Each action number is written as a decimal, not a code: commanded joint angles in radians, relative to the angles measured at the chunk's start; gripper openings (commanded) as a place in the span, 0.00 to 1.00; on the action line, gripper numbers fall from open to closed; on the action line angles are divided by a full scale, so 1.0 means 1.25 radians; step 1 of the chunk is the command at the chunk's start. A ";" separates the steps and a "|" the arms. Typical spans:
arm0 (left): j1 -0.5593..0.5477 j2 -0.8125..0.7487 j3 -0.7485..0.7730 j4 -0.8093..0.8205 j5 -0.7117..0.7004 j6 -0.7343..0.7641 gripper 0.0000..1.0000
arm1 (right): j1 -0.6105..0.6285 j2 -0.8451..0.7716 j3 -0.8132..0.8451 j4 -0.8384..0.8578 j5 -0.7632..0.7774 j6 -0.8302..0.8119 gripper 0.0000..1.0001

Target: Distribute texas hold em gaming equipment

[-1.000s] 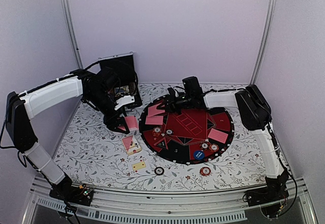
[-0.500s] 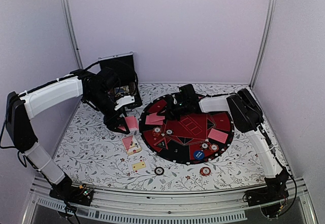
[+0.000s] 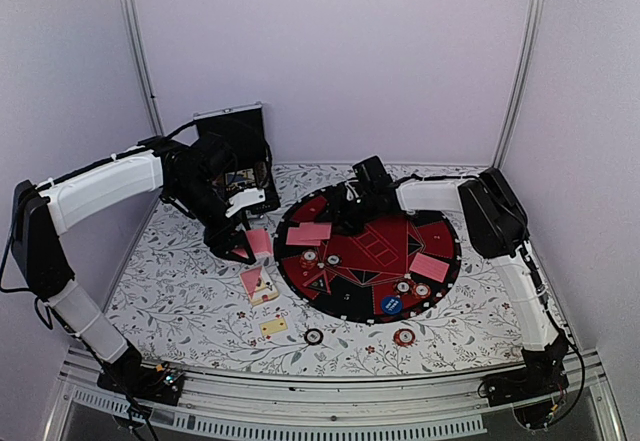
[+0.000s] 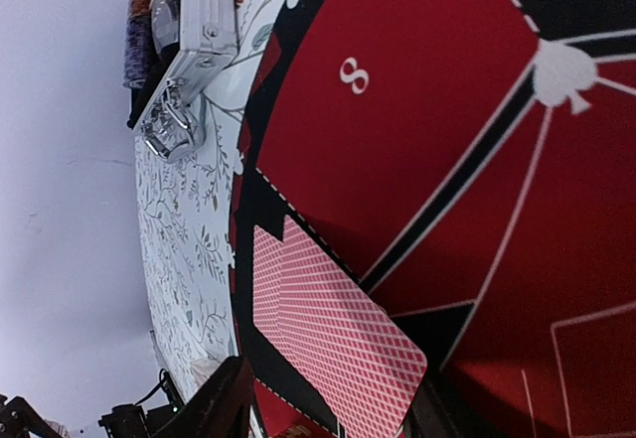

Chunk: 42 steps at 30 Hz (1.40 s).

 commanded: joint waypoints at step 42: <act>-0.004 -0.029 0.004 0.000 0.014 0.004 0.01 | 0.033 0.000 -0.059 0.062 -0.091 0.048 0.69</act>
